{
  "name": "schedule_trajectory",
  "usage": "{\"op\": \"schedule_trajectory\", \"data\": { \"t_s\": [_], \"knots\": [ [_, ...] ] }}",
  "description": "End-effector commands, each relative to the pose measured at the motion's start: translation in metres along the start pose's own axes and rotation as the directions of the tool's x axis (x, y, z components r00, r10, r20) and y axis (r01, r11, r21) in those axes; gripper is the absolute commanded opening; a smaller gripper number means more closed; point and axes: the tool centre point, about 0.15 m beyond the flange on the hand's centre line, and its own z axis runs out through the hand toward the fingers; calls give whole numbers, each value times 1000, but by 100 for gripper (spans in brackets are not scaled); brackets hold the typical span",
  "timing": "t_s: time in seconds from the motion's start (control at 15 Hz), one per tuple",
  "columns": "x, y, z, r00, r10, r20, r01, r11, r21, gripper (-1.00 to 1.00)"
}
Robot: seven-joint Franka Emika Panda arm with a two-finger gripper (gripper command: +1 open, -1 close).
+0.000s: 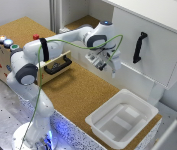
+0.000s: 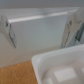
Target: Grasp the door handle and move the door to the left
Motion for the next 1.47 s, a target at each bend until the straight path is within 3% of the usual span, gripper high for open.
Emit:
{"op": "schedule_trajectory", "data": {
  "t_s": [0.0, 0.2, 0.53, 0.6, 0.67, 1.2, 1.27, 1.4],
  "knots": [
    [81, 14, -29, 995, -80, 54, 72, 988, 133, 100],
    [102, 15, -55, 992, -120, 23, 116, 982, 149, 100],
    [121, 10, -50, 980, -190, 60, 179, 972, 154, 100],
    [122, 9, -50, 973, -223, 57, 211, 962, 175, 100],
    [119, 6, -51, 967, -249, 47, 240, 960, 147, 100],
    [119, 6, -51, 967, -249, 47, 240, 960, 147, 100],
    [93, -6, -39, 972, -231, -45, 233, 972, 40, 100],
    [97, -8, -36, 968, -249, -41, 251, 966, 65, 100]
  ]
}}
